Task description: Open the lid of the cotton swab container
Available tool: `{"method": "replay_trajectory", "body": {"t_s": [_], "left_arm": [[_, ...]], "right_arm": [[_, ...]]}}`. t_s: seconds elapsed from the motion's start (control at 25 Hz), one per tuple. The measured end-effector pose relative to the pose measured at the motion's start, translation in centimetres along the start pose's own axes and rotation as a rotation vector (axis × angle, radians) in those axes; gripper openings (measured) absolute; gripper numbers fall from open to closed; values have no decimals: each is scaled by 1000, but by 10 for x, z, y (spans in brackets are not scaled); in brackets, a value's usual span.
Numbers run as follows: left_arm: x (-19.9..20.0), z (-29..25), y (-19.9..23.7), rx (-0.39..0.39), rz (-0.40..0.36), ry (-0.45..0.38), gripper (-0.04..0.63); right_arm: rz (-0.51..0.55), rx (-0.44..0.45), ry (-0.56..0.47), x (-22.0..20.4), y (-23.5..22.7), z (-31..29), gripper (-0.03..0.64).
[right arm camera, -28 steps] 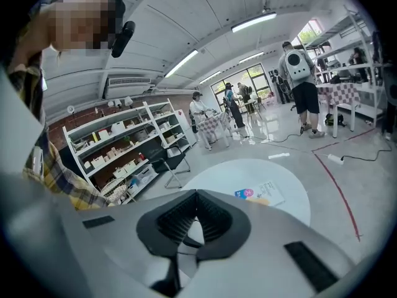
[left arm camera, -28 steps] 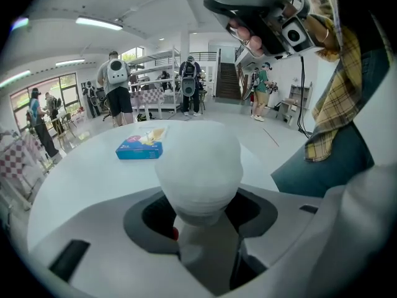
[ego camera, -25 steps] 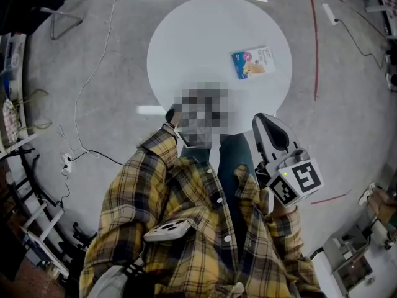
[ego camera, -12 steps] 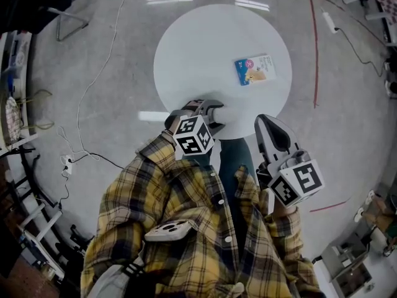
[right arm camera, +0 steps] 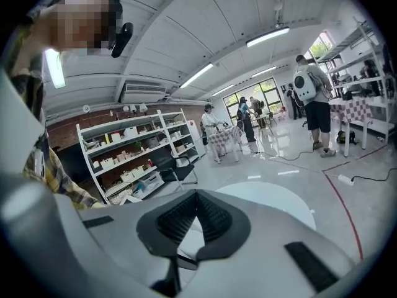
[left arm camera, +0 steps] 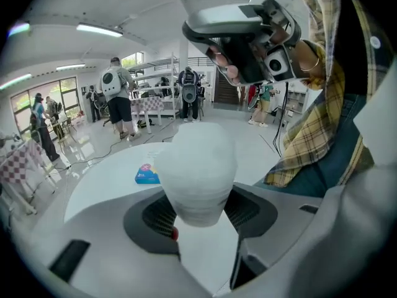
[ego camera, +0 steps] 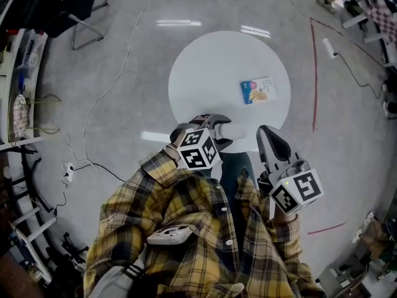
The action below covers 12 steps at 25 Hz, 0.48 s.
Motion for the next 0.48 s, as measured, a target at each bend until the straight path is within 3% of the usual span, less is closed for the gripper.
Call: {"method": "replay_trajectory", "body": {"t_s": [0.28,0.48], "left_arm": [[43,32,-7,20,17,-25,235],[68,55,-13,43,-12,-24,235]], "right_arm": [[36,44,-31,22,21,4,15],[61,72,-59,37,34,1,15]]}}
Point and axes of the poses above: the fingertips, and each gripper's own axes: z backward along the fingers, y to its left, x out of its top, the point moved 2 cm from there along z, backward along the fingers, and after that the axes turned 15 degrees about -y, right-handed, at the moved point
